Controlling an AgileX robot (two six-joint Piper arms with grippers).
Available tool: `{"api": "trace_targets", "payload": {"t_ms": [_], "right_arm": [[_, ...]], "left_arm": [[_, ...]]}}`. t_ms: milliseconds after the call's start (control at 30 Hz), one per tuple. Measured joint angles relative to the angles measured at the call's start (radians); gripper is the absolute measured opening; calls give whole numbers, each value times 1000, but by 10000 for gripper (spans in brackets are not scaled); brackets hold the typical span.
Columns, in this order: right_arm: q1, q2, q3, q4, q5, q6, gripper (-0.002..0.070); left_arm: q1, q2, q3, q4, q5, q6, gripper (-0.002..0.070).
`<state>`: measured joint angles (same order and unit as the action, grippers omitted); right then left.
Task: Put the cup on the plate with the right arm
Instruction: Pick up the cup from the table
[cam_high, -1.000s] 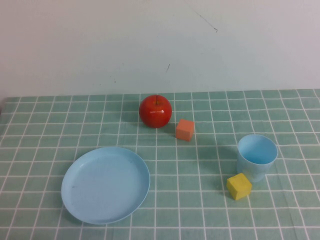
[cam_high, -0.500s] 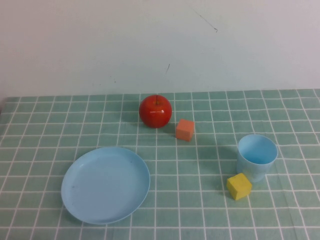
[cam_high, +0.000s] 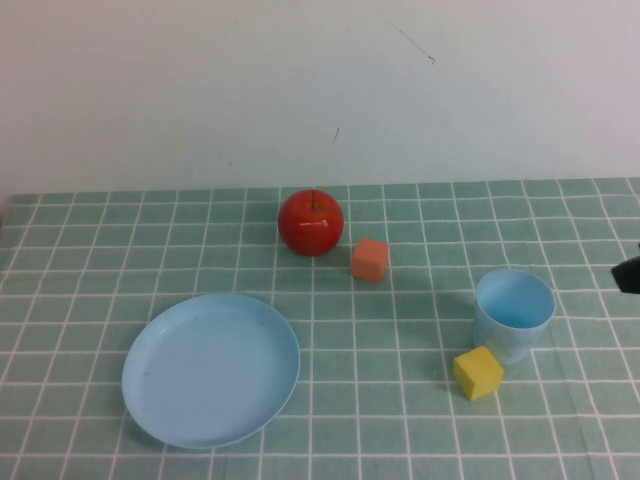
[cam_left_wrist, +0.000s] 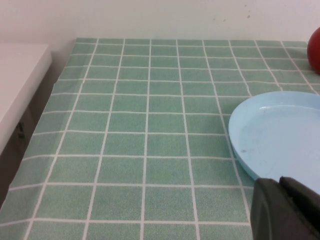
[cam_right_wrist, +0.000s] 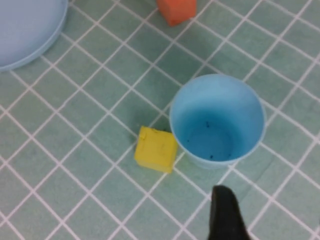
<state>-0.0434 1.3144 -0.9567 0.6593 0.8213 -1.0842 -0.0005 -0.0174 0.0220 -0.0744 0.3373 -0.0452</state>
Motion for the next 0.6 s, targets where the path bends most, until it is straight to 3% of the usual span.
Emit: {"api": "trace_targets", "payload": {"t_ms": [167, 600], "right_arm": [[56, 168, -81, 11, 13, -22, 413], [97, 481, -292, -43, 2, -18, 424]], "left_arm": [[0, 0, 0, 0, 0, 0, -3], [0, 0, 0, 0, 0, 0, -3]]}}
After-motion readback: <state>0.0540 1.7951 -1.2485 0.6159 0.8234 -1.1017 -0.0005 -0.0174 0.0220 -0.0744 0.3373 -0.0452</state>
